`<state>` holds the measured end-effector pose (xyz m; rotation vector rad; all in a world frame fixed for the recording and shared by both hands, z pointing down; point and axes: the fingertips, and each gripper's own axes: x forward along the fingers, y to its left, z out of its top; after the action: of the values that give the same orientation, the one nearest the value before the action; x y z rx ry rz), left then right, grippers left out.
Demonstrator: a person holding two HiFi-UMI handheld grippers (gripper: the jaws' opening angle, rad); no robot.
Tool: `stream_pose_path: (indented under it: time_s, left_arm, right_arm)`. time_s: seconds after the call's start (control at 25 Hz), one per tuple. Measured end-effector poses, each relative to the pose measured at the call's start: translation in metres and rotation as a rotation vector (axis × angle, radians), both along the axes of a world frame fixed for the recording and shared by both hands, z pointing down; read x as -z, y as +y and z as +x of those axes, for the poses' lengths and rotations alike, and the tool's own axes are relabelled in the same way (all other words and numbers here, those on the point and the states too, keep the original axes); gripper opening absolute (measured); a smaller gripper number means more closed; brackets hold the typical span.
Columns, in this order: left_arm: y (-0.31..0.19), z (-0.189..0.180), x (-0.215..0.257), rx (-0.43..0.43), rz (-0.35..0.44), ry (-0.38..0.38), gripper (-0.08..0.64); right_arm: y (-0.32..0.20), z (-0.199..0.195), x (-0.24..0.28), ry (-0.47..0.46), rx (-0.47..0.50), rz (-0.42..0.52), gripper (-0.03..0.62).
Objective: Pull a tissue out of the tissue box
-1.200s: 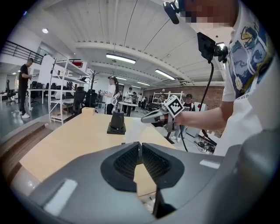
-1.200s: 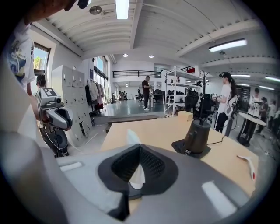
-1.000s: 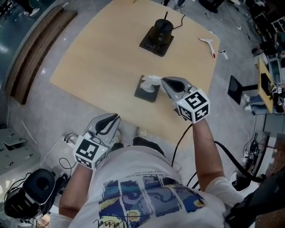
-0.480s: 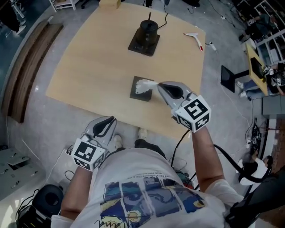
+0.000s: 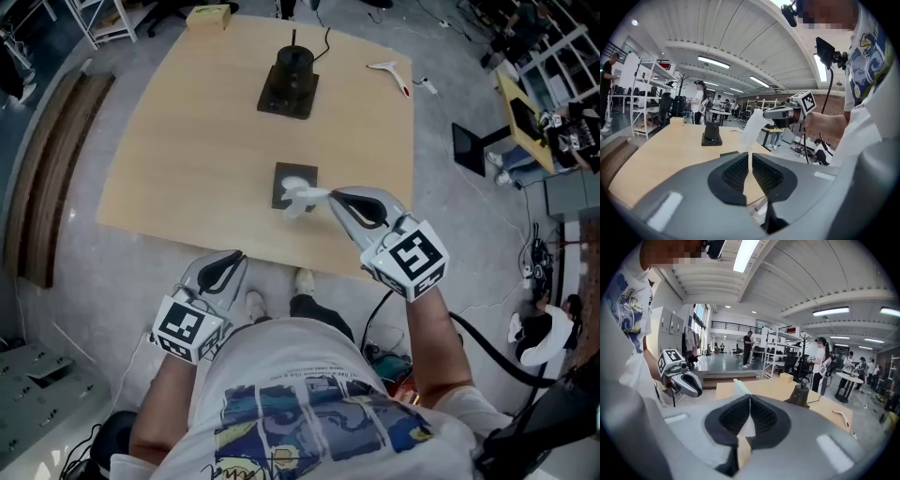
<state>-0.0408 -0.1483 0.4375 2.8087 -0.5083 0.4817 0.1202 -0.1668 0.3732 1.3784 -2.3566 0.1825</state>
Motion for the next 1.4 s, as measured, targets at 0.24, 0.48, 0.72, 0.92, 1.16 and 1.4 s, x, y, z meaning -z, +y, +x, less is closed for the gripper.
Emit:
stream_pose_path:
  time_s: [0.24, 0.48, 0.72, 0.92, 1.16, 1.4]
  left_arm:
    - [0.005, -0.005, -0.003, -0.055, 0.004, 0.007, 0.029]
    - [0.01, -0.008, -0.003, -0.103, 0.003, 0.005, 0.029]
    - [0.018, -0.012, -0.009, -0.138, 0.004, 0.01, 0.029]
    - [0.023, -0.017, -0.009, -0.147, 0.006, 0.011, 0.029]
    - [0.027, -0.021, -0.008, -0.16, 0.011, 0.018, 0.029]
    - [0.032, -0.024, -0.011, -0.168, 0.011, 0.023, 0.029]
  right_arm:
    - [0.021, -0.011, 0.011, 0.019, -0.048, 0.02, 0.003]
    - [0.04, -0.017, 0.017, 0.035, -0.094, 0.023, 0.003]
    - [0.054, -0.029, 0.016, 0.027, -0.113, 0.026, 0.003]
    - [0.063, -0.032, 0.016, 0.065, -0.133, 0.017, 0.003]
    - [0.072, -0.043, 0.024, 0.034, -0.134, 0.047, 0.003]
    - [0.08, -0.047, 0.019, 0.036, -0.14, 0.041, 0.003]
